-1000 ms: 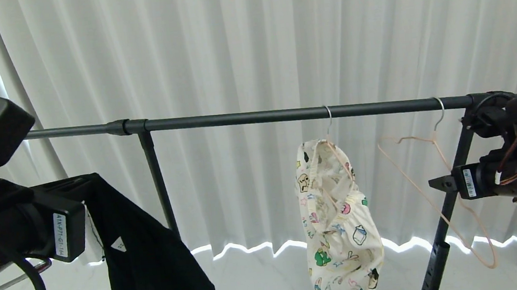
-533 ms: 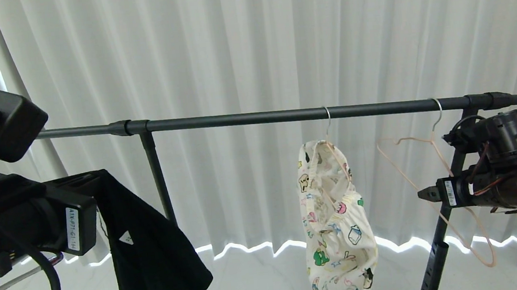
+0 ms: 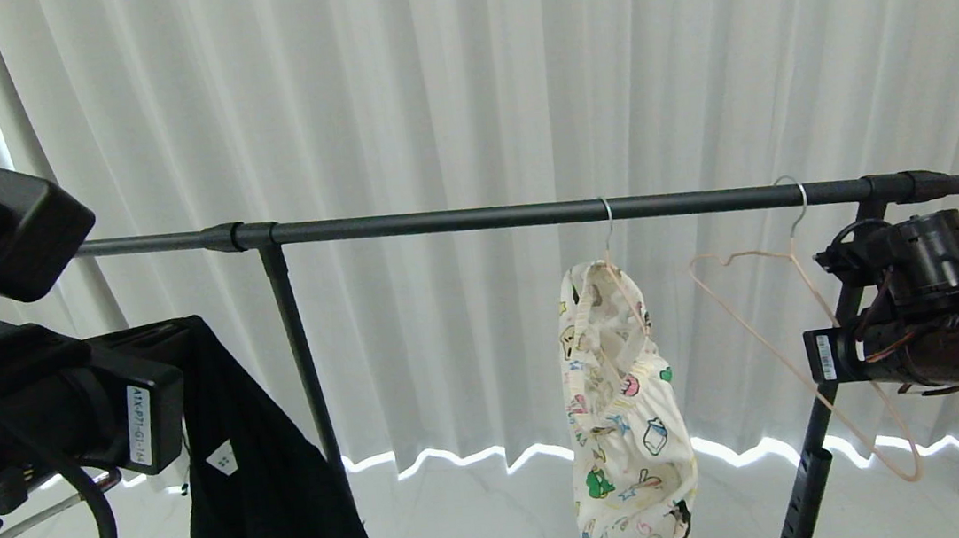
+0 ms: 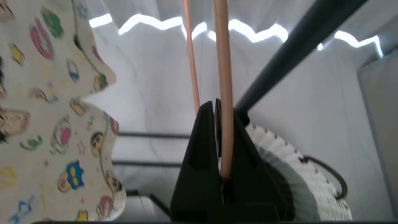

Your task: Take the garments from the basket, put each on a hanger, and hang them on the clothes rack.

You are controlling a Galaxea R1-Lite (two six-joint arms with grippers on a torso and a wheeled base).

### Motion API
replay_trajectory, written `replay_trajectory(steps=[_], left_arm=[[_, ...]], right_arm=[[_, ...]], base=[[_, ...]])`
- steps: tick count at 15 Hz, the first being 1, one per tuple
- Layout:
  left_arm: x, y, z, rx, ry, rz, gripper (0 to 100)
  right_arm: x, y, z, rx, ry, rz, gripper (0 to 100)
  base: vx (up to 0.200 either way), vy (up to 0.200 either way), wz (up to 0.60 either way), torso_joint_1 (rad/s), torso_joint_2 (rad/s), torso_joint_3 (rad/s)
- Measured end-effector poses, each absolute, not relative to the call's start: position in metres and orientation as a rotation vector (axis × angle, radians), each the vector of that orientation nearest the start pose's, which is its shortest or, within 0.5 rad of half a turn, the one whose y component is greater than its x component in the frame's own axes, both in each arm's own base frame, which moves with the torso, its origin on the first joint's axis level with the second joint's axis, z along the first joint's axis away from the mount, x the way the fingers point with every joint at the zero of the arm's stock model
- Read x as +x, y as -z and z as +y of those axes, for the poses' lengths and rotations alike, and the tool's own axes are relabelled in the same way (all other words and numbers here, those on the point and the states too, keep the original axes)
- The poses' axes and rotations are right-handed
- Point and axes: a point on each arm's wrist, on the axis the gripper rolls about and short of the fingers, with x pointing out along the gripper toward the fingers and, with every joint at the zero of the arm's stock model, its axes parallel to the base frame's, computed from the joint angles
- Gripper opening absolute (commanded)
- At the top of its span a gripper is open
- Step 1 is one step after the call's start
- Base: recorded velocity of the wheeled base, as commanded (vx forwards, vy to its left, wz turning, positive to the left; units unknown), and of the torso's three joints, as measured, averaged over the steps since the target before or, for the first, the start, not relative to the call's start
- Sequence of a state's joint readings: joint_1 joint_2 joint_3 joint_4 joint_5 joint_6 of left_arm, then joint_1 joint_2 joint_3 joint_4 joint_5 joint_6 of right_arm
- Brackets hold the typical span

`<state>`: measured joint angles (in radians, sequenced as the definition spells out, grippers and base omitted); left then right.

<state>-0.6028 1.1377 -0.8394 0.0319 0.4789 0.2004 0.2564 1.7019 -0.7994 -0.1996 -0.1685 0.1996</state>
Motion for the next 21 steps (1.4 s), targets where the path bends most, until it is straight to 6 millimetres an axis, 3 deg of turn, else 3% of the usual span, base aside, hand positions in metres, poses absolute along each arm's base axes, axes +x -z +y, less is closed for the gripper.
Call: replay_trajectory(steps=[4,8,10,17,21], left_arm=[[0.136,-0.261,-0.081,0.368,0.152,0.268,0],[0.137,-0.267,-0.082,0.342,0.148,0.218,0],[0.137,-0.266,-0.082,0.344,0.147,0.219,0],[0.139,-0.262,-0.079,0.348,0.121,0.235,0],[0.147,-0.253,-0.076,0.353,0.087,0.278,0]], right_arm=[[0.263,-0.152,0.069,0.057,-0.029,0.648,0],[0.242,-0.165,0.066,0.087,-0.062,0.496,0],[0.225,-0.165,0.067,0.084,-0.085,0.474,0],[0.143,-0.165,0.062,-0.040,-0.248,0.400,0],[0.114,-0.178,0.069,-0.063,-0.401,0.302,0]], base=[[0.000,0.000,0.00,0.000,0.00,0.000],[0.000,0.000,0.00,0.000,0.00,0.000],[0.000,0.000,0.00,0.000,0.00,0.000],[-0.200,0.000,0.00,-0.001,0.01,0.003],[-0.100,0.000,0.00,0.001,0.00,0.001]])
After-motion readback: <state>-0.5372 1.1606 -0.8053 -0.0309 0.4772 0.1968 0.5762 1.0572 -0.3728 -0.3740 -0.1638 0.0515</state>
